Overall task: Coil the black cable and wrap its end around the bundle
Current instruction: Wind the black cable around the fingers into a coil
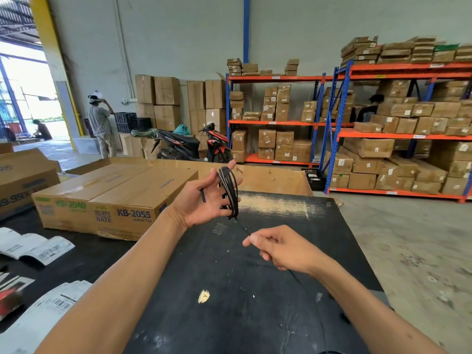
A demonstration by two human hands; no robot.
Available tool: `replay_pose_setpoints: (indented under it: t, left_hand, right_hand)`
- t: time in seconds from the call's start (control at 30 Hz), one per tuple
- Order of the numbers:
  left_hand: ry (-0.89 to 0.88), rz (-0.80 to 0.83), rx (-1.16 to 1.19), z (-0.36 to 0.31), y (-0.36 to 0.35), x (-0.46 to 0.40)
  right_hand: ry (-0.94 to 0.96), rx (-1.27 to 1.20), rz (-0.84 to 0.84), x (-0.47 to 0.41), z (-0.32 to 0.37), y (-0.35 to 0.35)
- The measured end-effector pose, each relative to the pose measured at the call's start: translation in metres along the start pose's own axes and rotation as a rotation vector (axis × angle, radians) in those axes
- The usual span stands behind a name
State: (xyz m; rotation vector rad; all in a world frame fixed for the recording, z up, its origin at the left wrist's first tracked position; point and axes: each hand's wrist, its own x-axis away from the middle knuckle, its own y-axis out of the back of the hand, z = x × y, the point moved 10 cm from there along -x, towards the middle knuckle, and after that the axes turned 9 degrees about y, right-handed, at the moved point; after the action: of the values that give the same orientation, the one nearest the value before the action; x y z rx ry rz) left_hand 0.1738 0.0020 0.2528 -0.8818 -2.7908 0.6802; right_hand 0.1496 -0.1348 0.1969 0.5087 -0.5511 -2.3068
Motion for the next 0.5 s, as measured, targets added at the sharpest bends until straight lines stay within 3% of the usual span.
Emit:
replay_pose_setpoints:
  t: [0.23,0.33,0.5]
  left_hand:
    - [0.196,-0.25,-0.167,0.042,0.039,0.011]
    - [0.344,-0.211,-0.244,0.068,0.029,0.011]
    - [0.583,-0.011,-0.389,0.107,-0.01,0.014]
  right_hand:
    - [0.007,0.099,-0.007,-0.006,0.047,0.037]
    - [0.005,0.115,-0.041,-0.016,0.061,0.054]
    - [0.064,0.152,-0.164,-0.031,0.074,0.083]
